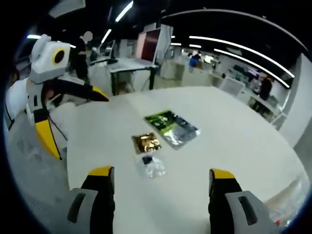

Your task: Arrange the skincare products in the storage area until every visible bottle or jar stands upright without overlapping.

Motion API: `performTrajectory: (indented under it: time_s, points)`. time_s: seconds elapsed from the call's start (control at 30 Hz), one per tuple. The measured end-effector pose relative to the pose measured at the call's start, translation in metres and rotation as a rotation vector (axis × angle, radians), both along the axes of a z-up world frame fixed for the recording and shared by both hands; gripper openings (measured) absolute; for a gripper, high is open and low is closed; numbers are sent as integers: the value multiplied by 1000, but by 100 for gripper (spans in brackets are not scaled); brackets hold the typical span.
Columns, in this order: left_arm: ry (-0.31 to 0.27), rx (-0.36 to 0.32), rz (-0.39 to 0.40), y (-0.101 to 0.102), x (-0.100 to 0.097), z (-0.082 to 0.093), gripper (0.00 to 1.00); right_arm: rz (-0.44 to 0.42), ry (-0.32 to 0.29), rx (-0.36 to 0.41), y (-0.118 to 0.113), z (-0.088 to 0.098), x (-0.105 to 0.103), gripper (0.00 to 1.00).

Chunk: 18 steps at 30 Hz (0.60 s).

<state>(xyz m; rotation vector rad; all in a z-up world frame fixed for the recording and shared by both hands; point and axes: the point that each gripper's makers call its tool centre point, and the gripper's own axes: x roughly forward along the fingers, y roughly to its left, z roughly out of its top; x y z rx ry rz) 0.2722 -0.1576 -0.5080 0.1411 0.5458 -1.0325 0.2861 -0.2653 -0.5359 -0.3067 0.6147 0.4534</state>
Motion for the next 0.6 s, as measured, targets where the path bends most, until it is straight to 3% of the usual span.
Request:
performTrajectory:
  time_s: [0.27,0.6]
  points:
    - [-8,-11,45,11,11,1,99,15,37,9,5,-19,27,66]
    - [31,2,59,25,18,-13,99,-26,37,36,-1,-32,62,51]
